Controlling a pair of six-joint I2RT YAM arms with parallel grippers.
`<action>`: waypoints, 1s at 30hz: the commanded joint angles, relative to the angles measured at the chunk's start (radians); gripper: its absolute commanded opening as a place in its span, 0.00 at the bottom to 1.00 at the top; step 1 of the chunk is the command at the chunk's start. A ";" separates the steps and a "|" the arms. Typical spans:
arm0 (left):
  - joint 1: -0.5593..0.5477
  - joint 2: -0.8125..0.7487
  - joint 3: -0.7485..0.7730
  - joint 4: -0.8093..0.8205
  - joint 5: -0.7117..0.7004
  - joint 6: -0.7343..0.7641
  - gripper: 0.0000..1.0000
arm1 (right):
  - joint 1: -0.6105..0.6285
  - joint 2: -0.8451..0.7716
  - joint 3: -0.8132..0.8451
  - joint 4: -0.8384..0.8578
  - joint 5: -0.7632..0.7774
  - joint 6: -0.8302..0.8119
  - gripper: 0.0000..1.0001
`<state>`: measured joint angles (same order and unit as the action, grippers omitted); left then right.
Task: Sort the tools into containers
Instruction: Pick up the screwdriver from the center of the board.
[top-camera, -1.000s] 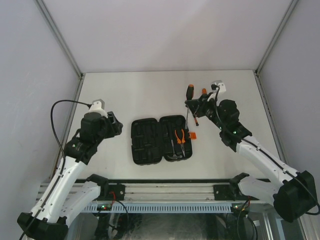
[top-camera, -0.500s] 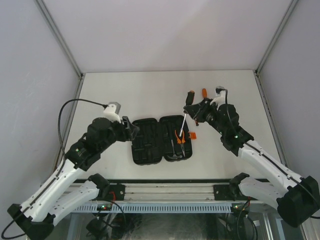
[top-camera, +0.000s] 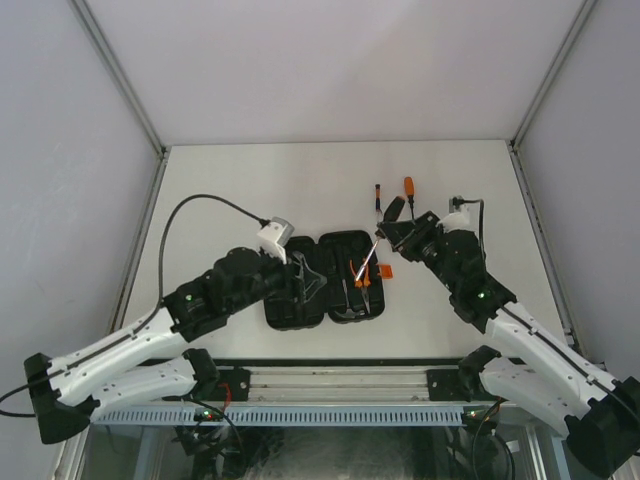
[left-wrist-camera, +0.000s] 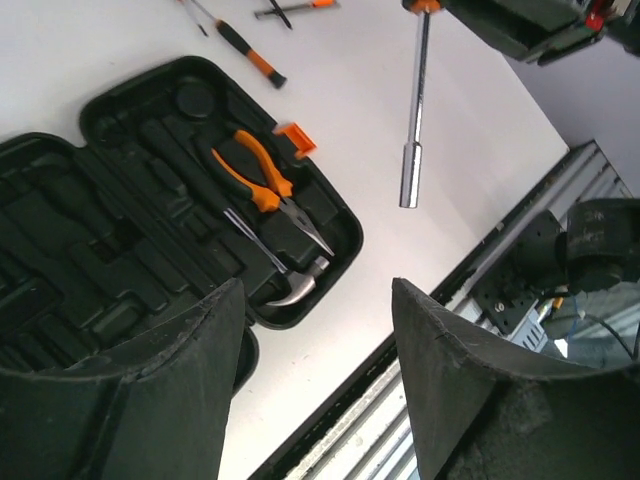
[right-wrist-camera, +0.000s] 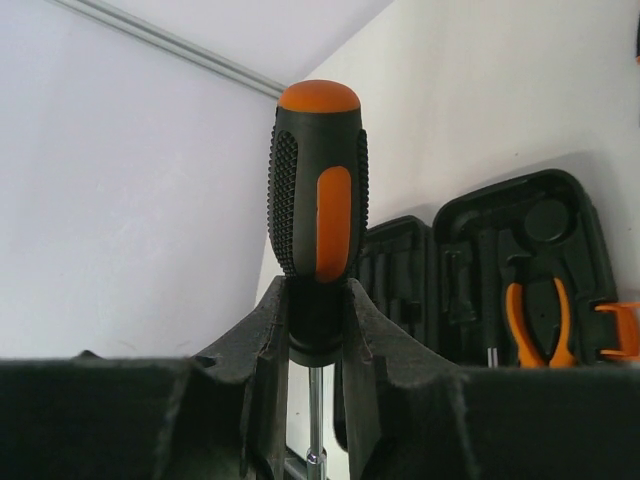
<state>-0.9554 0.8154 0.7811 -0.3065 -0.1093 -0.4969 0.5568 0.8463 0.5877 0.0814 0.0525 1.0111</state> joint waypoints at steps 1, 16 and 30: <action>-0.053 0.049 0.010 0.095 0.017 -0.003 0.65 | 0.031 -0.019 0.009 0.065 0.028 0.076 0.00; -0.088 0.168 0.049 0.166 0.090 -0.009 0.67 | 0.133 0.002 0.010 0.101 0.030 0.080 0.00; -0.087 0.208 0.054 0.188 0.121 -0.008 0.66 | 0.163 -0.018 0.010 0.100 -0.025 0.061 0.00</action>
<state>-1.0370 1.0142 0.7845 -0.1665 -0.0181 -0.4984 0.7113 0.8524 0.5877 0.1154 0.0597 1.0740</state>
